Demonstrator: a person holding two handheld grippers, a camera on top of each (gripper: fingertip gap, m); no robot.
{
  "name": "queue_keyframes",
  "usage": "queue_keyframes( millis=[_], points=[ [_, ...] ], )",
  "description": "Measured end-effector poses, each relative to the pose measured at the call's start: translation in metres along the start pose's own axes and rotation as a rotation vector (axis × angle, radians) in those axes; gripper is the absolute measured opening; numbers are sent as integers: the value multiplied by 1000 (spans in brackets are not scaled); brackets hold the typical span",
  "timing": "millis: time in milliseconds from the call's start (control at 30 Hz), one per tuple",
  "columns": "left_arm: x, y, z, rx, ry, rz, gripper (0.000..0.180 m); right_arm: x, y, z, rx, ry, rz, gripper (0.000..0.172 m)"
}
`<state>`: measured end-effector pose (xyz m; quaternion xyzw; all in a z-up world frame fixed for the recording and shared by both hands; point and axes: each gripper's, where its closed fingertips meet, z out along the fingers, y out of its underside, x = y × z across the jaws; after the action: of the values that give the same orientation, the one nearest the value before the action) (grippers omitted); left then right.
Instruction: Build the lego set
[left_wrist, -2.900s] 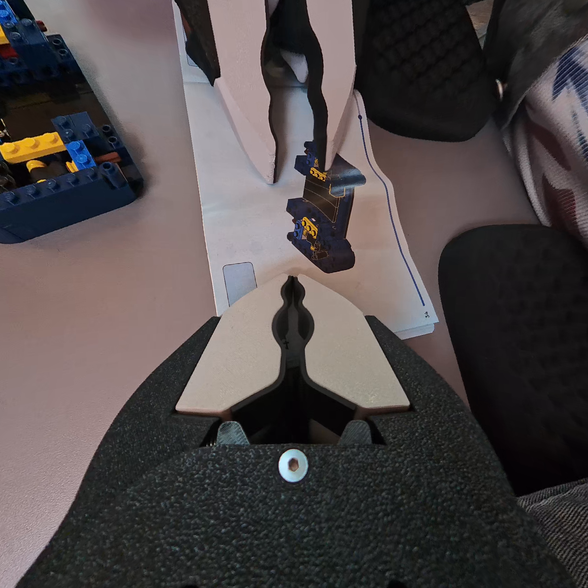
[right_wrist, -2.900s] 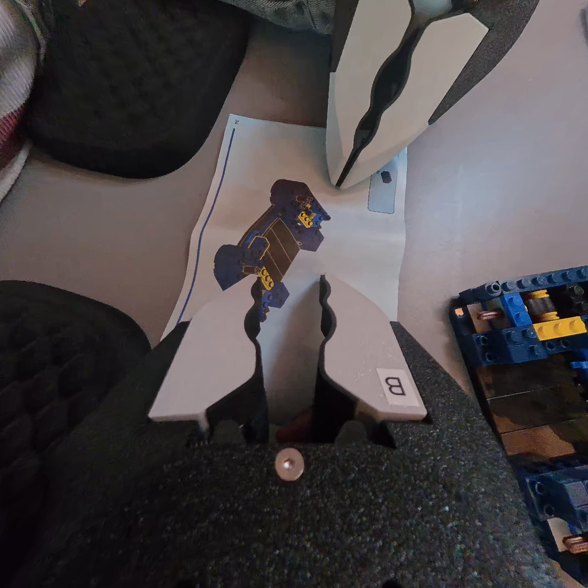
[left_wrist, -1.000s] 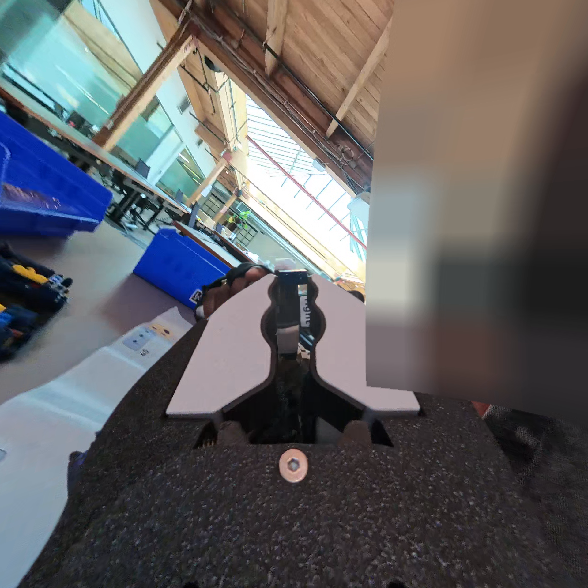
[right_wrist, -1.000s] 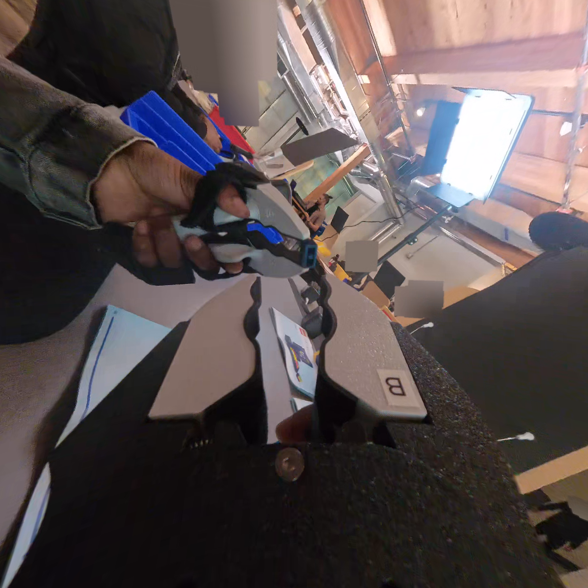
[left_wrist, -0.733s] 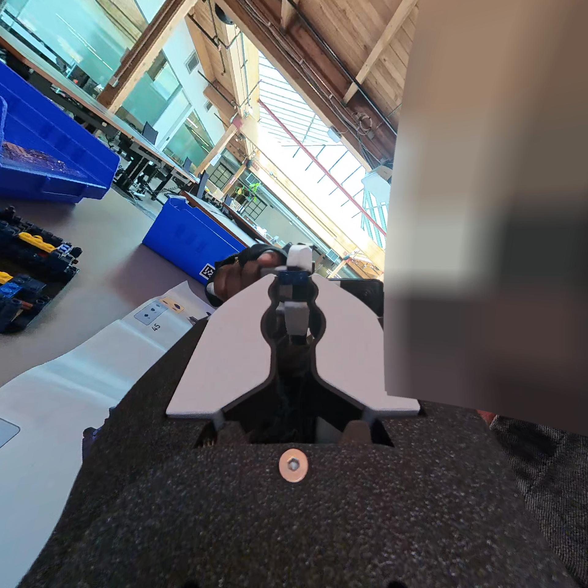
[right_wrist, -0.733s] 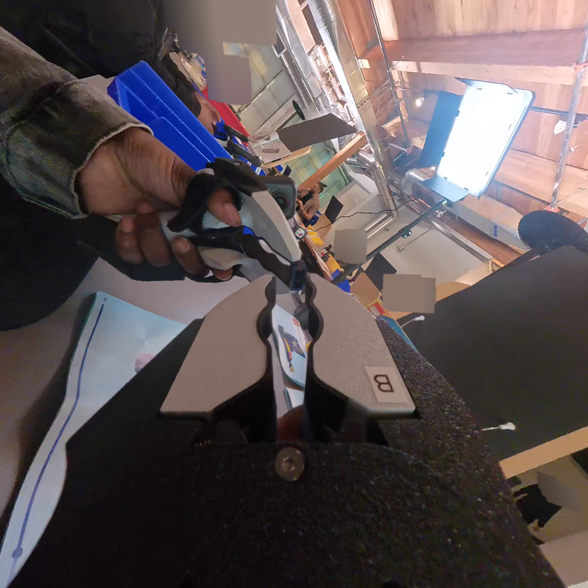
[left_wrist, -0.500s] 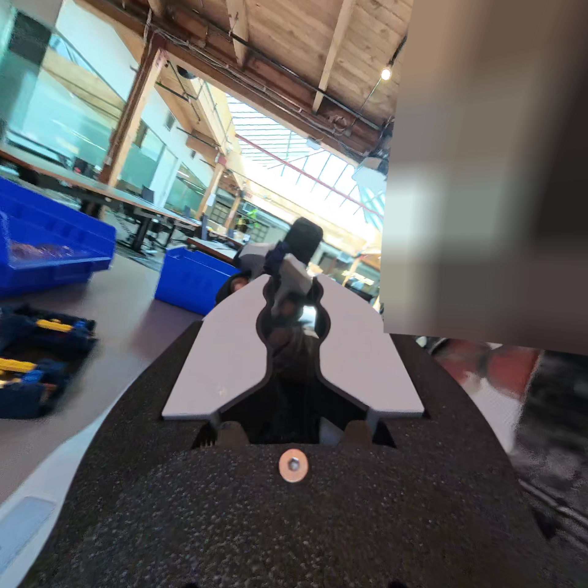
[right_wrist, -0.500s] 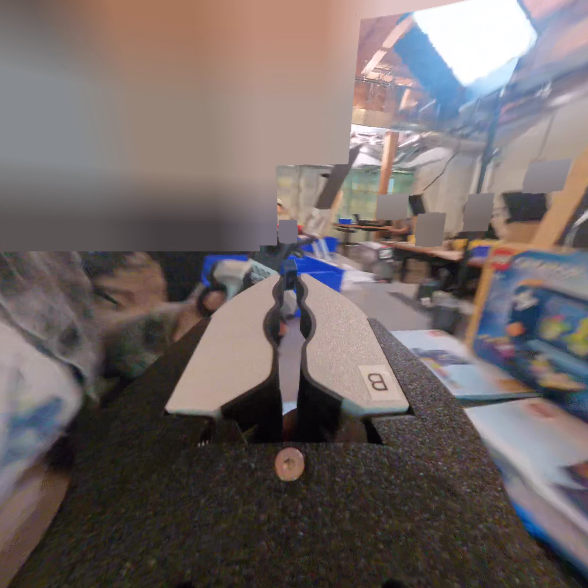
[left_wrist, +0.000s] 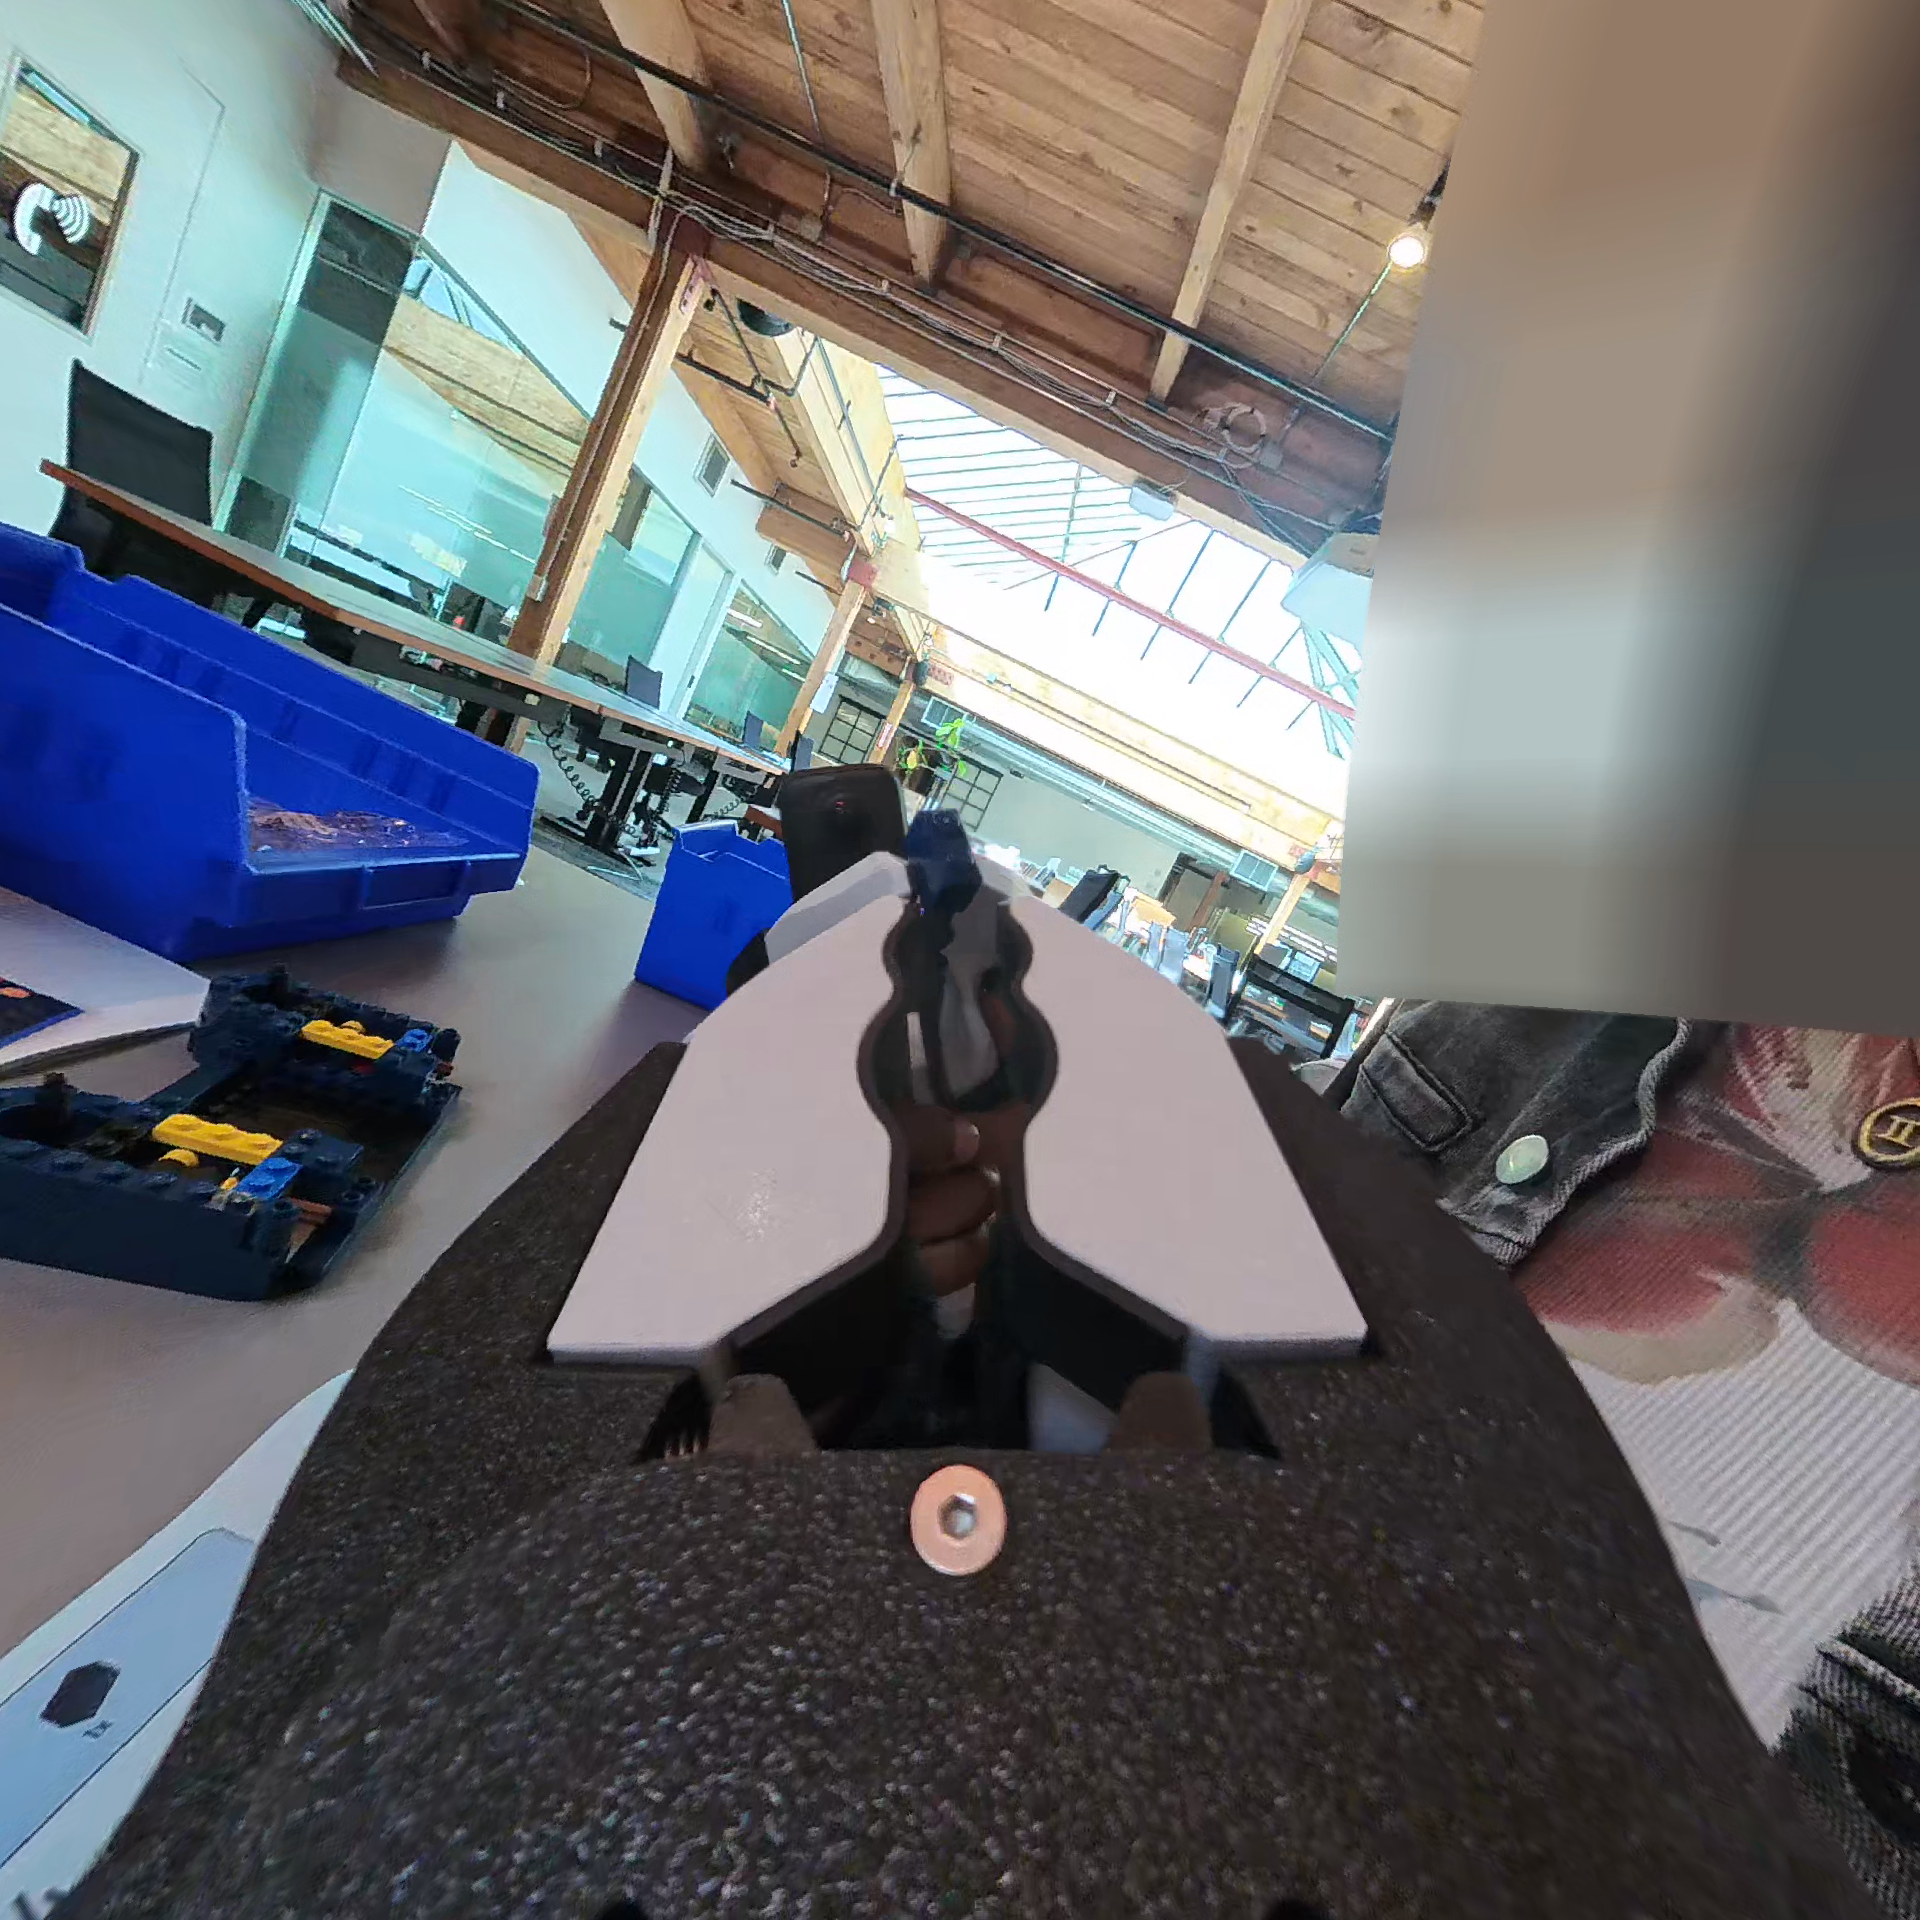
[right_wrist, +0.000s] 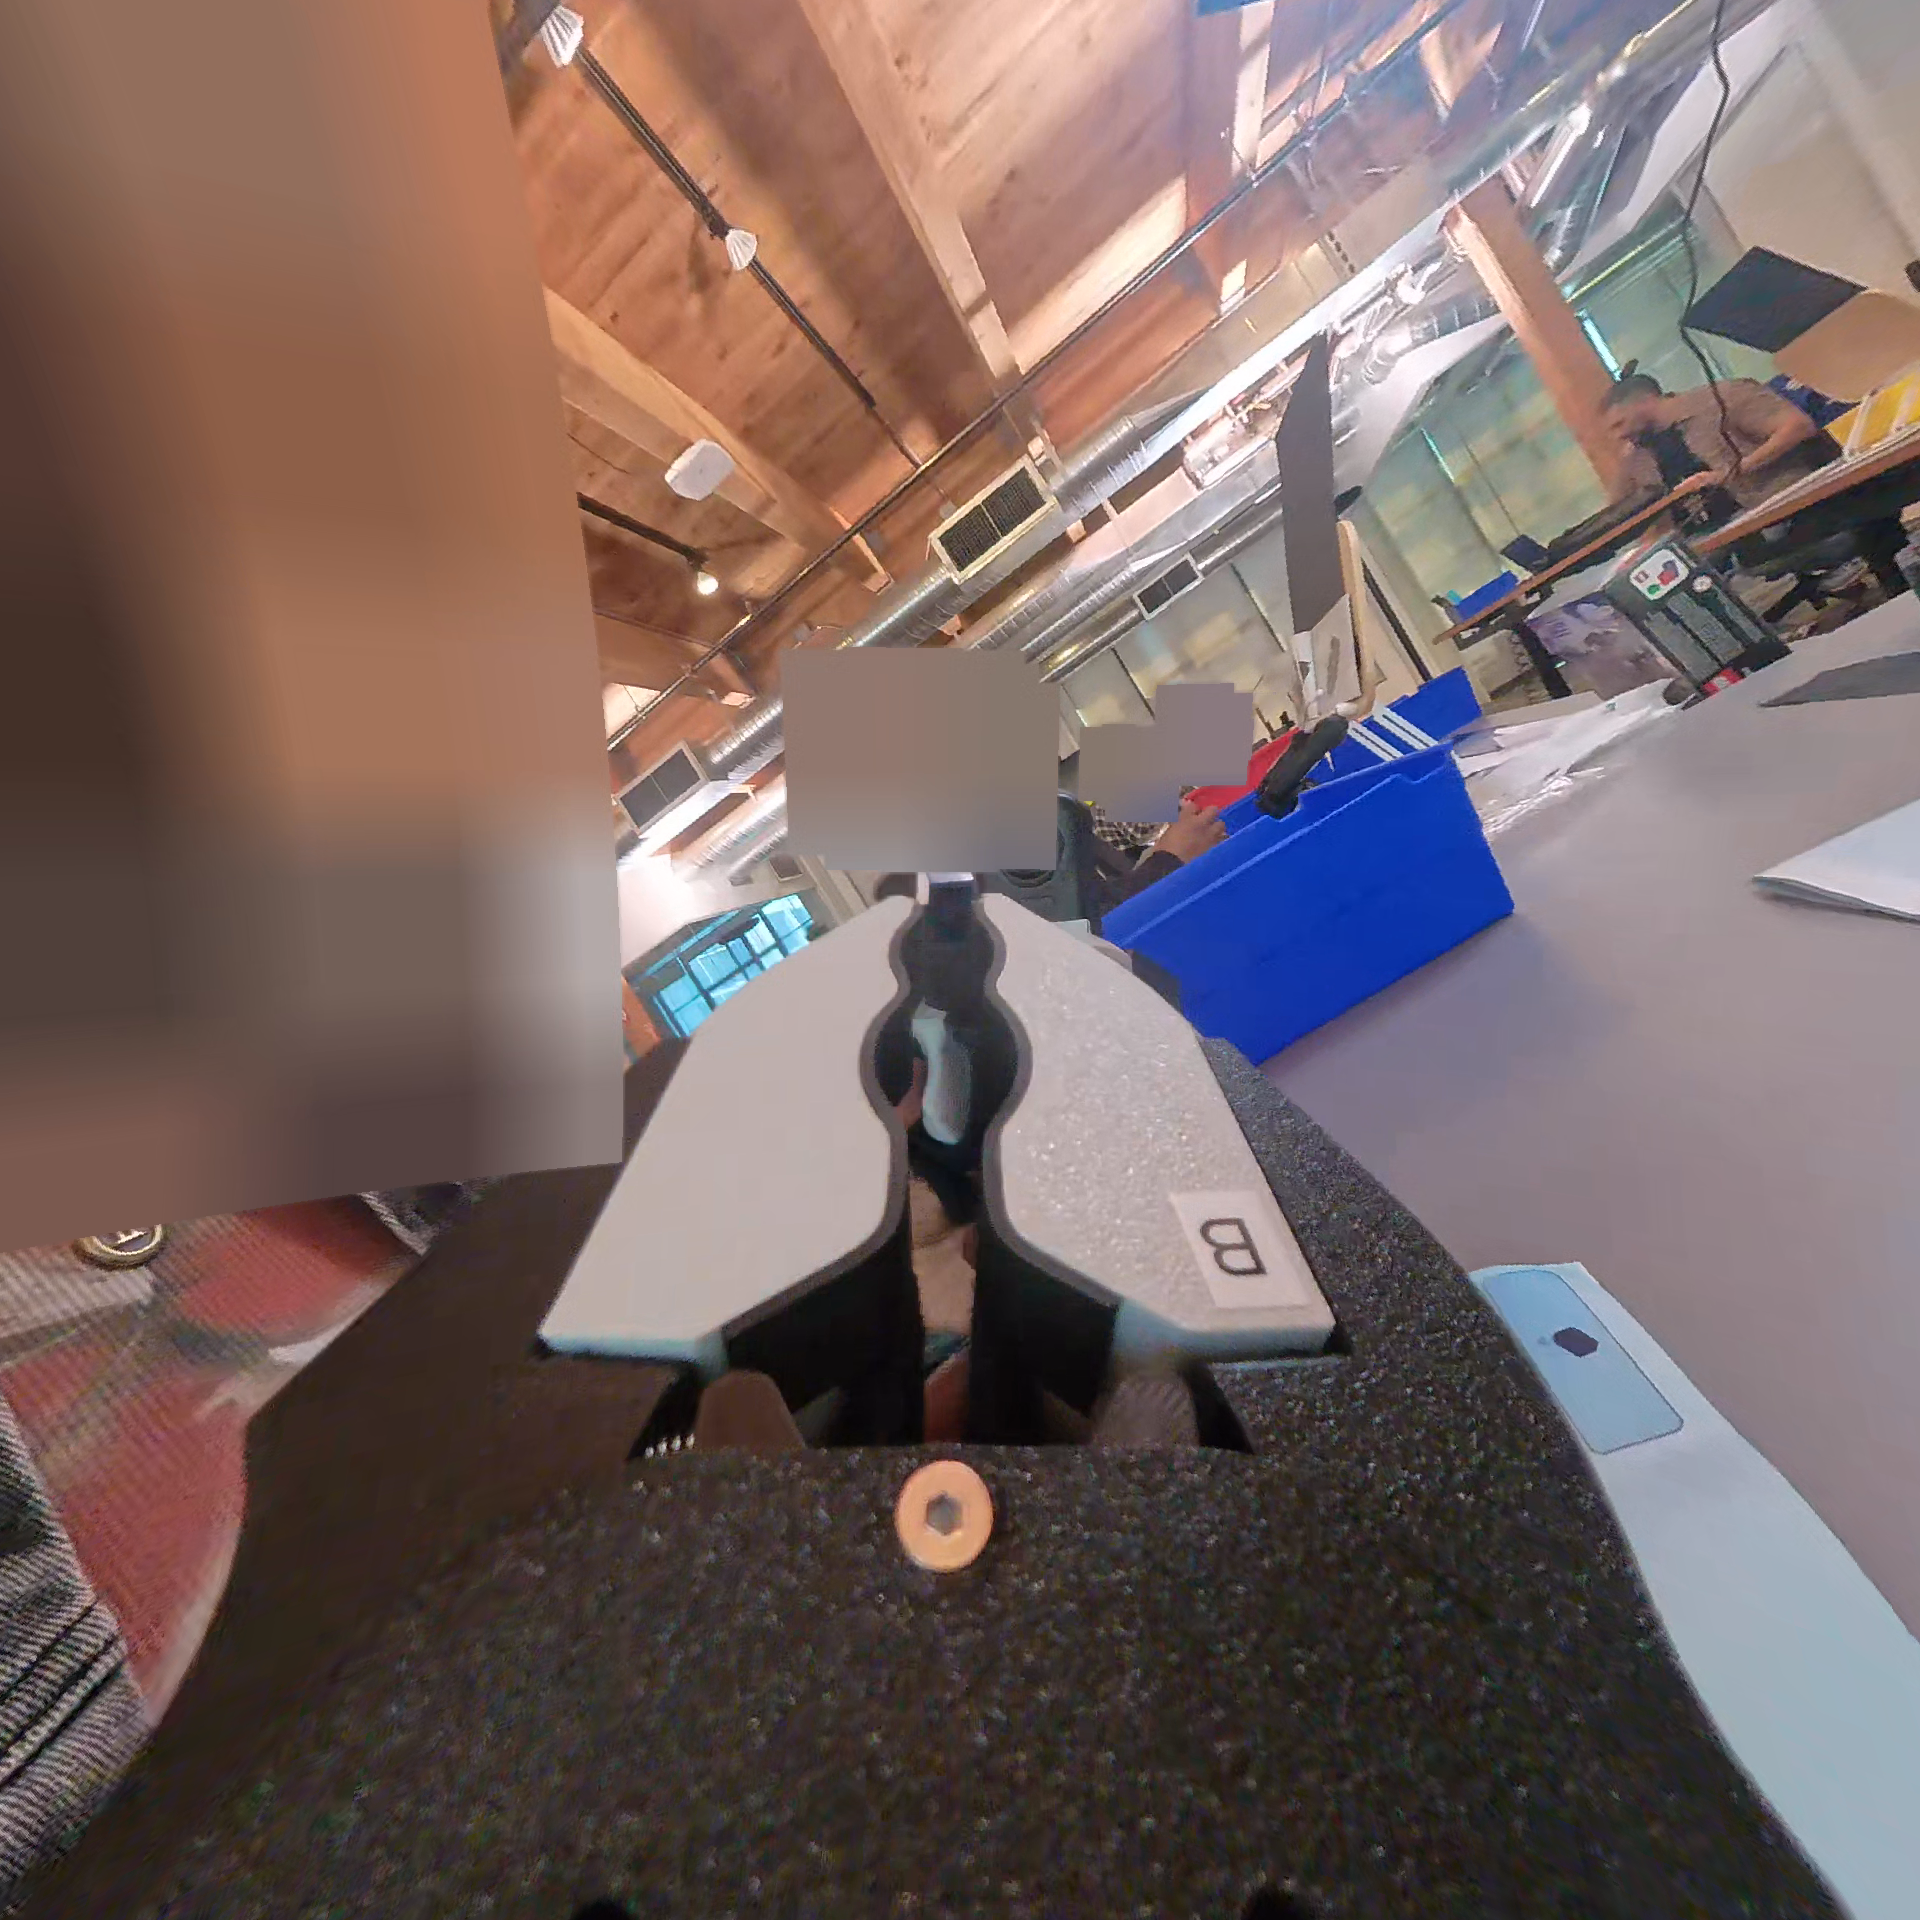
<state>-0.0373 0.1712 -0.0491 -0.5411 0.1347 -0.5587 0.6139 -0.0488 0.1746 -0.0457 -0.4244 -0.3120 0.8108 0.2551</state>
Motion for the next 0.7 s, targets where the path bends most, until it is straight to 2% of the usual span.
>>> queue_keyframes(
  millis=[33, 233, 500, 633, 700],
  points=[
    [-1, 1, 0, -6, -7, -4, 12, 1, 1, 0, -9, 13, -15, 6],
    [-7, -2, -5, 17, -53, 15, 10, 5, 4, 0, -39, 71, -101, 6],
    [-4, -3, -8, 10, -48, 79, 8, 4, 12, 2, -86, 65, -95, 6],
    [-6, 1, -11, -78, -74, 136, 7, 6, 16, 0, -169, 77, -136, 7],
    [-13, 6, -15, -177, -143, 237, 7, 13, 21, -7, -295, 129, -257, 19]
  ],
)
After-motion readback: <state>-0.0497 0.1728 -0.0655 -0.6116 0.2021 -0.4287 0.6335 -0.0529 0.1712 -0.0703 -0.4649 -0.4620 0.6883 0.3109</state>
